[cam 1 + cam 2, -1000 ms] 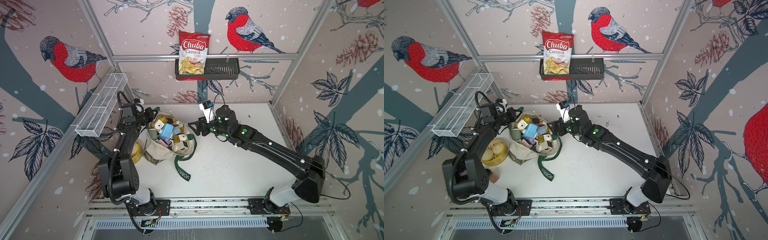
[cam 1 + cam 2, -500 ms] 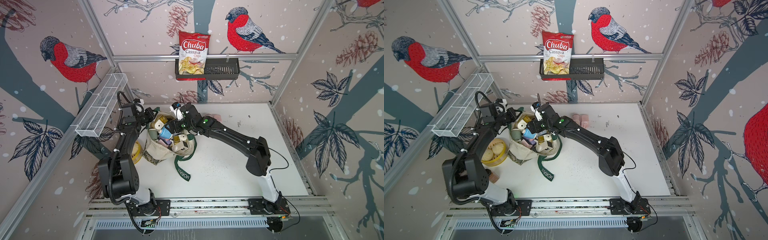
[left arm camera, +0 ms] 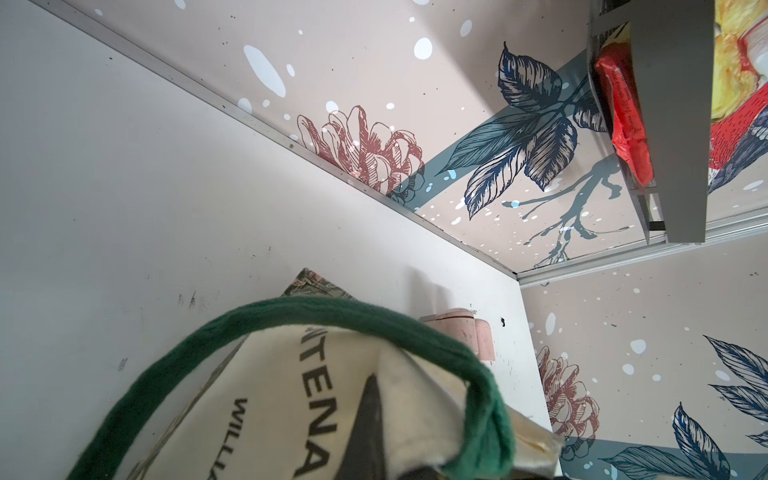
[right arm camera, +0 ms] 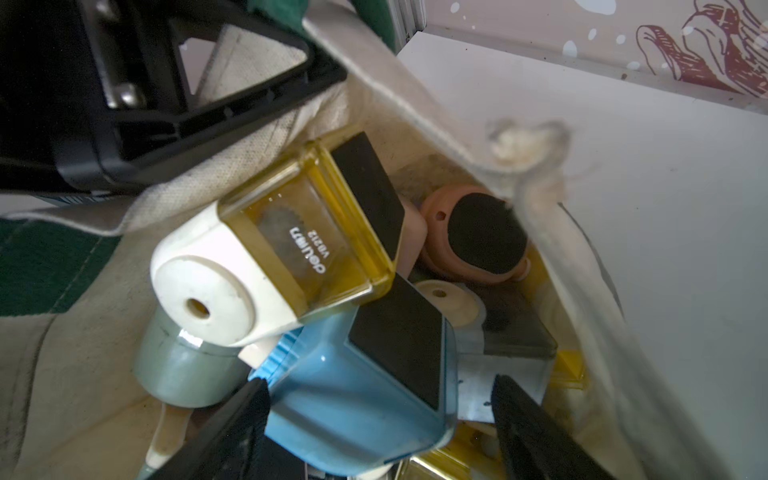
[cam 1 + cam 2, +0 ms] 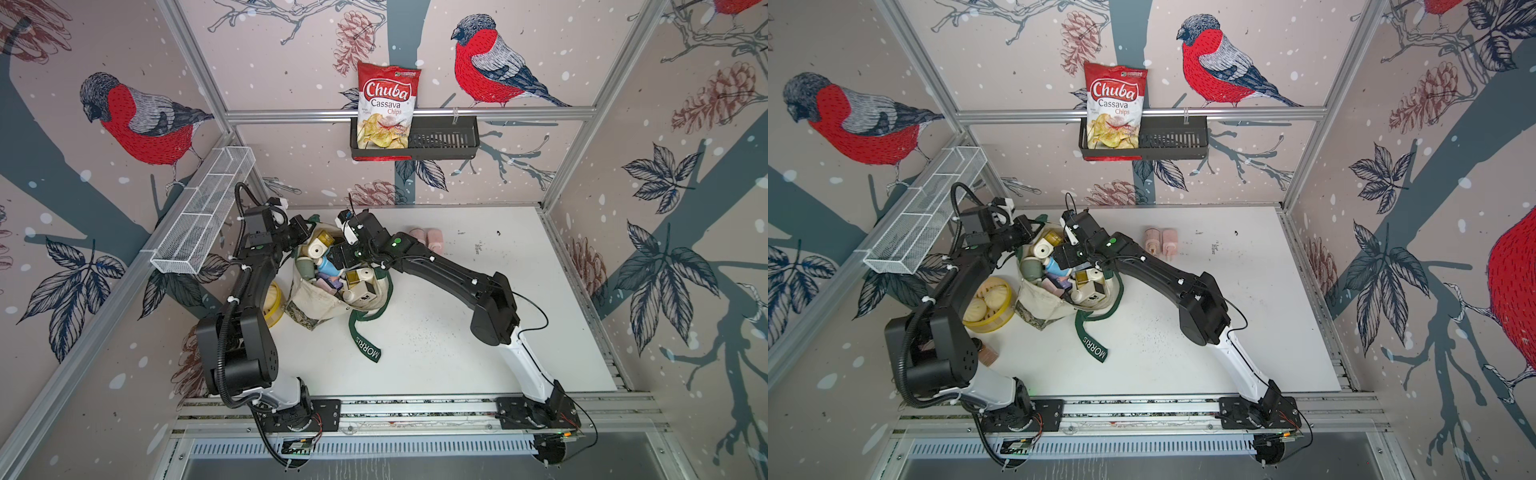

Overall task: Take out the pencil sharpeners from the tote bags
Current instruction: Adjust the pencil sharpener in the canvas bag.

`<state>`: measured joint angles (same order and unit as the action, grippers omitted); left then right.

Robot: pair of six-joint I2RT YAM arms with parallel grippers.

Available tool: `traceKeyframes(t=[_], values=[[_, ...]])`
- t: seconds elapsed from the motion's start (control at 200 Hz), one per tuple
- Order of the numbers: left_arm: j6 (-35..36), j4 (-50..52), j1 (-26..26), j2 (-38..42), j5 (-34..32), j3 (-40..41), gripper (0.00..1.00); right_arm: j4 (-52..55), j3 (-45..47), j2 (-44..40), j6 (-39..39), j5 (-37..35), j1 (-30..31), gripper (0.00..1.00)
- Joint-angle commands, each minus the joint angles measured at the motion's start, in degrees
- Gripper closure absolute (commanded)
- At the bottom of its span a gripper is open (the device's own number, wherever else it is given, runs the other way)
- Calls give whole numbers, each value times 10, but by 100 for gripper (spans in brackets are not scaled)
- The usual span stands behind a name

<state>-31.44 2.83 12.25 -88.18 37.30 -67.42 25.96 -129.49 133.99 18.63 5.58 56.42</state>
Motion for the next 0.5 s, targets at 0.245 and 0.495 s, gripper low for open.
traceKeyframes(t=[0.245,0.495], values=[[4,-62,2,9,24,-6,100,-15,-24,23,25,13,-4,15],[9,-57,2,13,20,-7,100,23,-21,35,42,-27,-19,17]])
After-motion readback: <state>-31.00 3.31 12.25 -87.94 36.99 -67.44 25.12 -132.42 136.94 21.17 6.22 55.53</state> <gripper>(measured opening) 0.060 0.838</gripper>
